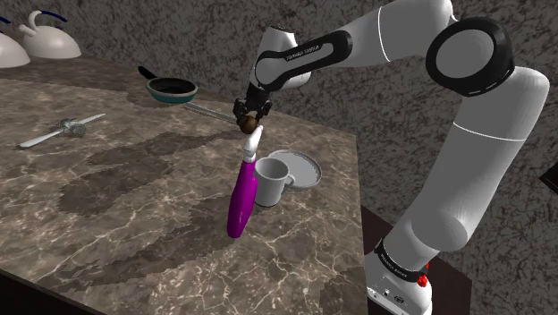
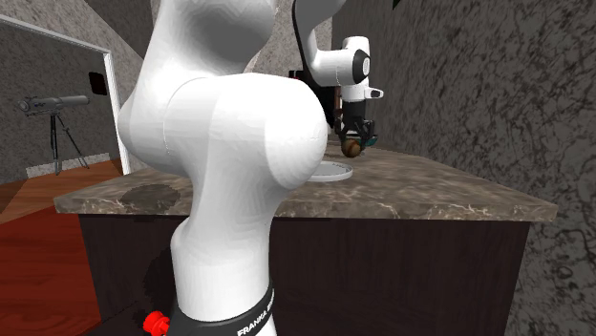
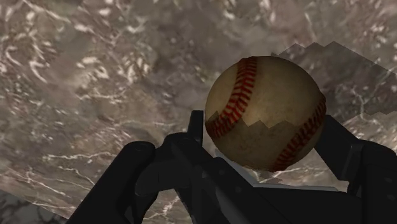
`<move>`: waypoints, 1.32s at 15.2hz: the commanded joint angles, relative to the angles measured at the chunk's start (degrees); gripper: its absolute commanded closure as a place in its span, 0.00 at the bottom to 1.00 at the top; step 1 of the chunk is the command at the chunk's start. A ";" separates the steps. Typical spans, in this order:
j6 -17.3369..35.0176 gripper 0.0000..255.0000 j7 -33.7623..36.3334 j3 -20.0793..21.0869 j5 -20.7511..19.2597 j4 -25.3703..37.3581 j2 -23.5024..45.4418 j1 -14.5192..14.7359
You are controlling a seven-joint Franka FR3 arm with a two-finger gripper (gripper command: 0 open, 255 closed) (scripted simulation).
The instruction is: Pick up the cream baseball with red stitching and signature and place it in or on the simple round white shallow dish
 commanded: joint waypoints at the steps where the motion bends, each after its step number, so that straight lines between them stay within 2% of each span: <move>1: -0.02 1.00 0.00 0.01 0.01 -0.02 0.02 0.01; 18: -11.01 1.00 0.13 0.02 0.13 6.94 -4.02 -0.06; 20: -9.86 1.00 0.21 0.15 0.44 1.22 -8.60 0.01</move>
